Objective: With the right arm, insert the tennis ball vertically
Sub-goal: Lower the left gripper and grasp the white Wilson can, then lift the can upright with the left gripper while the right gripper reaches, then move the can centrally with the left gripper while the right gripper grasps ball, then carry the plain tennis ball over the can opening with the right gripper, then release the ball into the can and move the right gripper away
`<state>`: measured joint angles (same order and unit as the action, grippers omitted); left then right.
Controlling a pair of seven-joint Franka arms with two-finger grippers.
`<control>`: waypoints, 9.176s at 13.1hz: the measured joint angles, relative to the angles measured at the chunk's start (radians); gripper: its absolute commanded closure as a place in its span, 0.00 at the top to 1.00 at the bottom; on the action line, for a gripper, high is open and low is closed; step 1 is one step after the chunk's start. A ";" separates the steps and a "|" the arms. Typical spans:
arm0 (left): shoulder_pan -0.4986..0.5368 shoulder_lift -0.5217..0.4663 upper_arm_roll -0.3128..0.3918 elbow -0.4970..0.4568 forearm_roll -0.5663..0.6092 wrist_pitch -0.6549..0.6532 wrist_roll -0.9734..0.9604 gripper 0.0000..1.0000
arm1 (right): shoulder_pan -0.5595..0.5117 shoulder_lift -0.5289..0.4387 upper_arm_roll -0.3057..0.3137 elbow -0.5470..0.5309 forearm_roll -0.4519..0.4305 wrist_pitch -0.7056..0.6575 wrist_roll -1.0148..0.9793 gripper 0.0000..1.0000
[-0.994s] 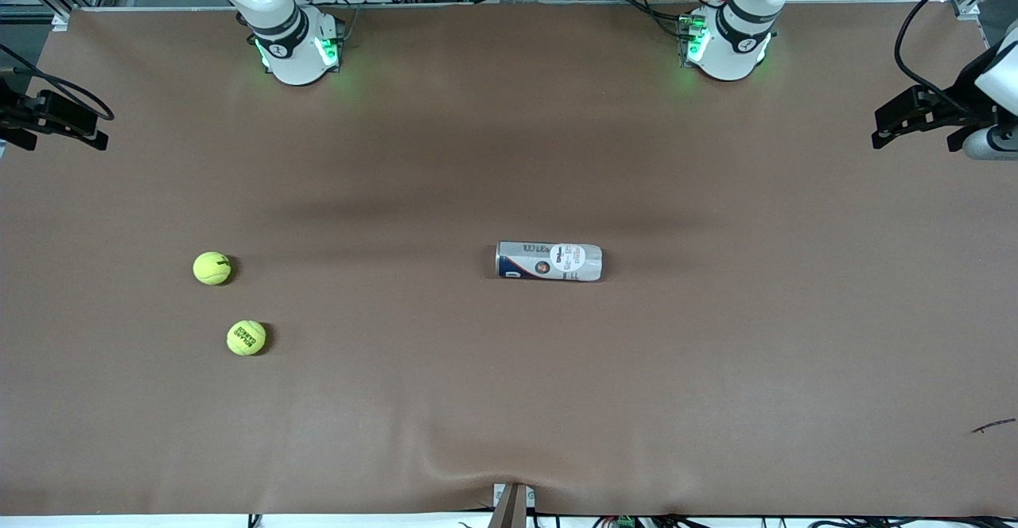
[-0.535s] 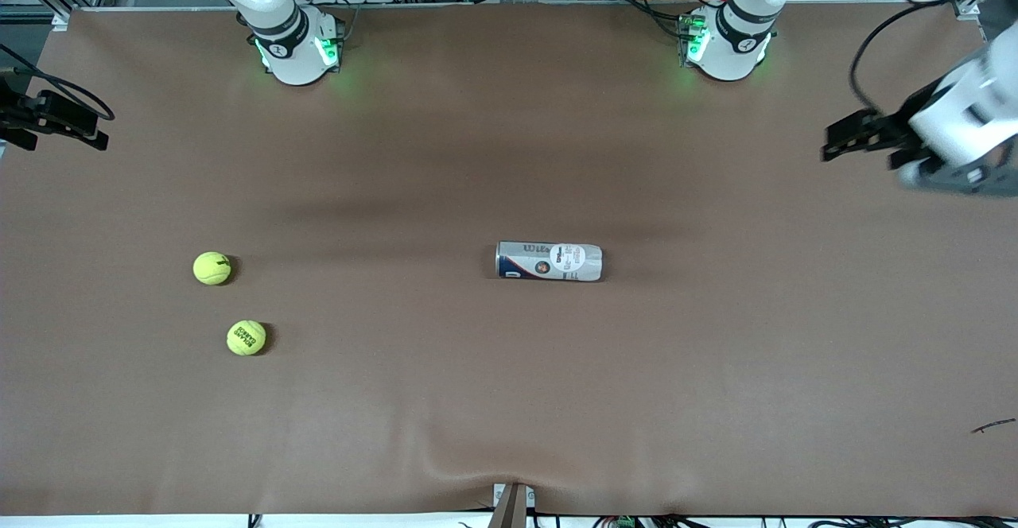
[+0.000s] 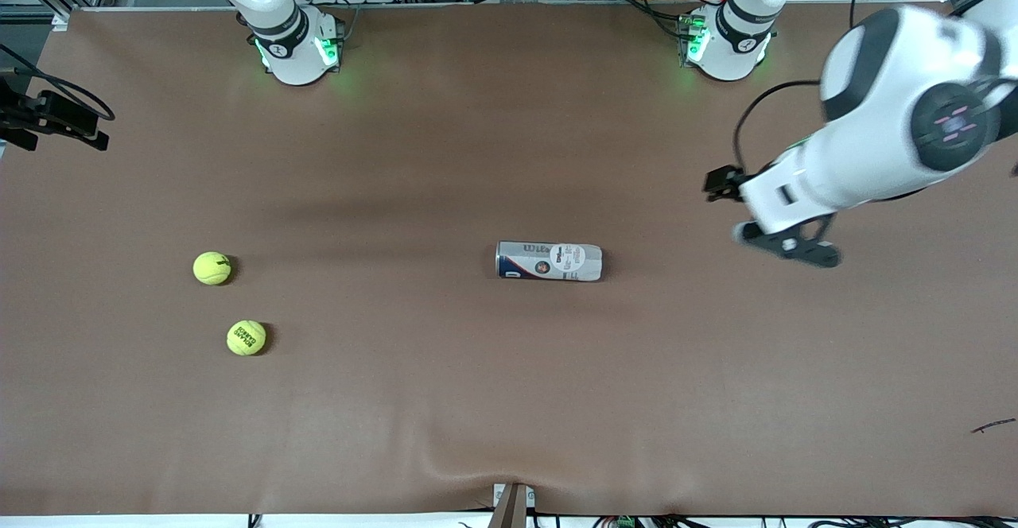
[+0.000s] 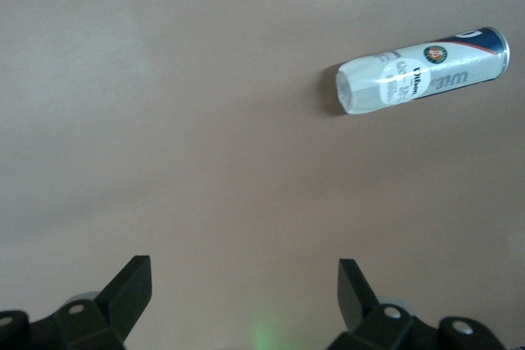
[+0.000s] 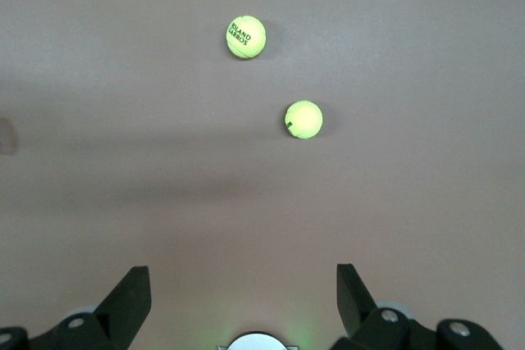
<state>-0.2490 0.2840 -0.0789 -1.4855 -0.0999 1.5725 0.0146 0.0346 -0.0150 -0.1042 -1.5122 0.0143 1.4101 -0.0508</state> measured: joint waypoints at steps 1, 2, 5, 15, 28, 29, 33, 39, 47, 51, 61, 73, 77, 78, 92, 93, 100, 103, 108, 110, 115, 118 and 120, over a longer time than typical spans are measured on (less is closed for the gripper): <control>-0.030 0.024 -0.001 0.006 0.015 0.024 0.022 1.00 | 0.000 0.000 0.000 0.000 0.000 0.000 0.000 1.00; -0.062 0.046 -0.002 0.012 0.040 0.047 0.073 1.00 | 0.002 0.000 0.001 0.000 0.000 0.000 0.000 1.00; -0.135 0.117 -0.003 0.020 0.067 0.129 0.212 1.00 | 0.007 0.000 0.001 0.000 0.000 0.000 0.000 1.00; -0.258 0.359 -0.056 0.031 0.074 0.396 0.691 1.00 | 0.016 0.001 0.002 -0.001 0.000 0.000 0.000 1.00; -0.375 0.480 -0.059 0.033 0.351 0.533 0.715 1.00 | 0.019 0.001 0.002 -0.002 0.000 0.002 0.000 1.00; -0.376 0.490 -0.059 0.033 0.363 0.547 0.715 1.00 | 0.019 0.001 0.002 -0.002 0.000 0.005 0.000 1.00; -0.376 0.515 -0.059 0.029 0.389 0.568 0.715 1.00 | 0.019 0.007 0.002 -0.002 0.000 0.009 0.000 1.00; -0.378 0.539 -0.059 0.028 0.407 0.587 0.715 0.90 | 0.019 0.038 0.000 -0.002 0.000 0.038 0.000 1.00; -0.375 0.534 -0.066 0.048 0.407 0.603 0.752 0.77 | 0.016 0.148 -0.005 -0.057 0.000 0.145 0.000 1.00; -0.273 0.503 -0.148 0.059 0.234 0.603 0.936 0.76 | 0.016 0.150 -0.007 -0.192 -0.010 0.306 0.000 1.00; -0.017 0.506 -0.370 0.087 -0.216 0.737 1.340 0.77 | -0.049 0.323 -0.014 -0.549 -0.016 0.893 -0.093 1.00; -0.031 0.625 -0.370 0.083 -1.001 0.821 1.985 0.77 | -0.097 0.462 -0.010 -0.540 -0.016 0.937 -0.181 1.00; -0.070 0.650 -0.370 0.083 -1.211 0.844 2.182 0.77 | -0.098 0.477 -0.011 -0.532 -0.016 0.943 -0.181 0.73; -0.070 0.656 -0.370 0.082 -1.241 0.844 2.220 0.77 | -0.098 0.477 -0.011 -0.527 -0.016 0.943 -0.181 0.66; -0.144 0.776 -0.364 0.072 -1.611 0.832 2.481 0.78 | -0.092 0.433 0.032 -0.259 0.026 0.577 -0.181 0.61; -0.141 0.784 -0.364 0.074 -1.624 0.817 2.492 0.78 | -0.089 0.408 0.048 -0.251 0.052 0.546 -0.179 0.61; -0.140 0.786 -0.365 0.075 -1.631 0.813 2.505 0.77 | 0.113 0.305 0.100 -0.121 0.129 0.363 0.214 0.61; -0.140 0.786 -0.365 0.075 -1.631 0.813 2.505 0.77 | 0.248 0.307 0.103 -0.092 0.140 0.363 0.481 0.61; -0.140 0.786 -0.365 0.075 -1.631 0.813 2.505 0.77 | 0.400 0.346 0.103 -0.019 0.155 0.399 0.860 0.61; -0.140 0.786 -0.365 0.075 -1.631 0.813 2.505 0.77 | 0.456 0.382 0.103 -0.002 0.155 0.441 0.978 0.61; -0.140 0.786 -0.365 0.075 -1.631 0.813 2.505 0.77 | 0.534 0.444 0.101 0.010 0.155 0.520 1.094 0.61; -0.140 0.786 -0.365 0.075 -1.631 0.813 2.505 0.77 | 0.552 0.450 0.099 0.010 0.155 0.518 1.105 0.62; -0.140 0.786 -0.365 0.075 -1.631 0.813 2.505 0.77 | 0.552 0.459 0.095 0.009 0.155 0.506 1.105 0.64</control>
<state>-0.3888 1.0697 -0.4436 -1.4104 -1.7309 2.3857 2.5198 0.5870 0.4437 -0.0095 -1.5029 0.1695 1.9162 1.0543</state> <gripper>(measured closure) 0.225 0.379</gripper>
